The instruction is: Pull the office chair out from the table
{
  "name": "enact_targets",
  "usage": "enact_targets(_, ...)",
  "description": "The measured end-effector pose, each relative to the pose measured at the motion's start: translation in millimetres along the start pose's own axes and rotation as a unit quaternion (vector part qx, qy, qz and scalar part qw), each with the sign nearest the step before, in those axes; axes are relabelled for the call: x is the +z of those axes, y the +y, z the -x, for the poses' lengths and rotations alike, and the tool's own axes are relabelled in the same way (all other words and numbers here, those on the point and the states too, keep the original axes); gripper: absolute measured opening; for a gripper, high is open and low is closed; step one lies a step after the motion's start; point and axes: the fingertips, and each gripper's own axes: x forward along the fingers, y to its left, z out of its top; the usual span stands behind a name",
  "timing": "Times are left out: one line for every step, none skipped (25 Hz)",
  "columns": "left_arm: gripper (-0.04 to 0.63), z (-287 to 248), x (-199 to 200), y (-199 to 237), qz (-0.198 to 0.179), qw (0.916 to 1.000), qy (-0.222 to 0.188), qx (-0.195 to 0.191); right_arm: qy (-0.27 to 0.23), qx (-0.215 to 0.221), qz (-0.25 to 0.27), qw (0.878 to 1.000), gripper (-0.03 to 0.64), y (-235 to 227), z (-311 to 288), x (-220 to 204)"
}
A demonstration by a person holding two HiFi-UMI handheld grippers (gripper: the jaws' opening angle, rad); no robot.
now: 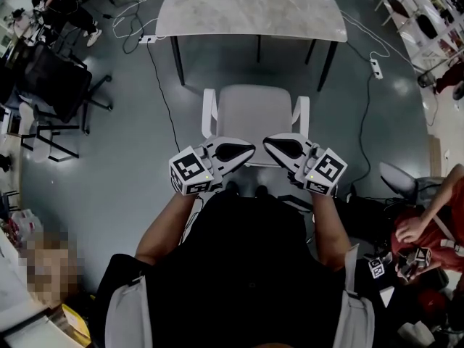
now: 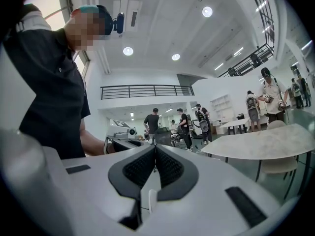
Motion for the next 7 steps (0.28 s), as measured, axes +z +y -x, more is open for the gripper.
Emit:
enact_targets(0.011, 0.5, -0.5, 0.8, 0.002, 1.0, 0.0, 0.0, 0.0, 0.0, -0.001, 1.0, 0.02, 0.2, -1.2, -0.9)
enact_targets(0.011, 0.9, -1.9, 1.7, 0.002, 1.0, -0.001, 0.0, 0.0, -0.001, -0.001, 1.0, 0.02, 0.3, -2.4, -2.0)
enact_targets(0.011, 1.3, -3.4, 2.6, 0.003, 1.0, -0.002, -0.001, 0.0, -0.001, -0.001, 1.0, 0.02, 0.1, -3.7, -3.0)
enact_targets(0.011, 1.6, -4.4, 3.6, 0.003, 1.0, -0.002, -0.002, 0.0, -0.002, -0.001, 1.0, 0.02, -0.4, -5.2, -3.9)
enact_targets(0.011, 2.0, -5.0, 5.0, 0.003, 1.0, -0.003, -0.002, 0.001, -0.002, 0.0, 1.0, 0.02, -1.0, -6.9, -4.4)
enact_targets(0.011, 2.3, -5.3, 6.6, 0.003, 1.0, -0.004, -0.003, 0.002, -0.003, 0.001, 1.0, 0.02, -1.9, -8.5, -4.7)
enact_targets(0.011, 2.6, -5.4, 8.0, 0.003, 1.0, -0.005, -0.003, 0.003, -0.004, 0.002, 1.0, 0.02, -2.8, -10.1, -5.0)
